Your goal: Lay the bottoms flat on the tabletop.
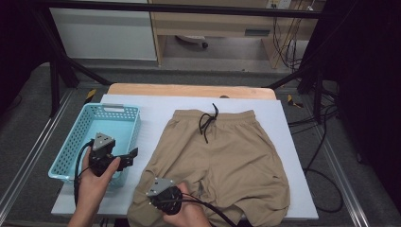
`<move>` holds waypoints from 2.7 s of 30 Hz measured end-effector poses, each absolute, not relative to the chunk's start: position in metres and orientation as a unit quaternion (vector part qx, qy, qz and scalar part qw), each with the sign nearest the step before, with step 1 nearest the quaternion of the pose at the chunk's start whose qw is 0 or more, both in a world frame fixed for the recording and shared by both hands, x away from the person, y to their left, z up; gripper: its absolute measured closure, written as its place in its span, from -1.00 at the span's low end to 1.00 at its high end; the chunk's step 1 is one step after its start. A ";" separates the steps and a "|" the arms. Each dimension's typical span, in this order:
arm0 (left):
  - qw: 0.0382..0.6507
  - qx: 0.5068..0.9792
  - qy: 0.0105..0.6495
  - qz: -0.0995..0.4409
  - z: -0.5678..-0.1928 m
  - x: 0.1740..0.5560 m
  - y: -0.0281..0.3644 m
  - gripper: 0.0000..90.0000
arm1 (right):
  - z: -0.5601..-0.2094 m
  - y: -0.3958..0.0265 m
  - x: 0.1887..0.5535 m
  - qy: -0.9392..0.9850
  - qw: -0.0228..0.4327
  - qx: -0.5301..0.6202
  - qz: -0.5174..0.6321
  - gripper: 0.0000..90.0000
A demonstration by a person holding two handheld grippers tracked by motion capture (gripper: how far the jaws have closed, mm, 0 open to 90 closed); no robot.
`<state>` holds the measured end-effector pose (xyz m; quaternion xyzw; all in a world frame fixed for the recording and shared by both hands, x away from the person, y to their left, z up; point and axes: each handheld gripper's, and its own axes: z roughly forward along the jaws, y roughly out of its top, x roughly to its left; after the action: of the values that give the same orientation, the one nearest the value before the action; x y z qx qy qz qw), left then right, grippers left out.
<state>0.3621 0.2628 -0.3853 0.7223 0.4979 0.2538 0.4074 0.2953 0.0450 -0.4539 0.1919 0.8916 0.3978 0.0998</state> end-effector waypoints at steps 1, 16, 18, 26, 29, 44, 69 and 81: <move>0.408 0.721 0.498 0.254 -0.385 0.362 0.263 -0.78 | -0.452 0.043 0.296 0.889 0.101 0.196 0.400 1.00; 0.414 0.718 0.496 0.260 -0.383 0.359 0.262 -0.76 | -0.430 -0.033 0.335 0.861 0.145 0.277 0.401 1.00; 0.413 0.718 0.498 0.256 -0.383 0.358 0.261 -0.76 | -0.428 -0.045 0.341 0.857 0.158 0.288 0.396 1.00; 0.415 0.721 0.491 0.260 -0.382 0.358 0.255 -0.76 | -0.419 -0.093 0.360 0.851 0.174 0.324 0.375 1.00; 0.415 0.723 0.488 0.256 -0.381 0.357 0.250 -0.76 | -0.421 -0.111 0.363 0.853 0.178 0.335 0.360 1.00; 0.417 0.750 0.441 0.262 -0.360 0.369 0.207 -0.76 | -0.431 -0.136 0.373 0.850 0.172 0.347 0.356 1.00; 0.392 0.784 0.419 0.239 -0.374 0.407 0.136 -0.75 | -0.447 -0.137 0.368 0.841 0.141 0.355 0.385 0.96; 0.384 0.788 0.416 0.242 -0.375 0.412 0.131 -0.75 | -0.452 -0.137 0.370 0.841 0.136 0.361 0.380 0.92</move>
<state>0.4123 0.1309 -0.3748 0.7876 0.4165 0.2418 0.3844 0.3700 -0.1367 -0.4523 0.3608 0.8408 0.3802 0.1357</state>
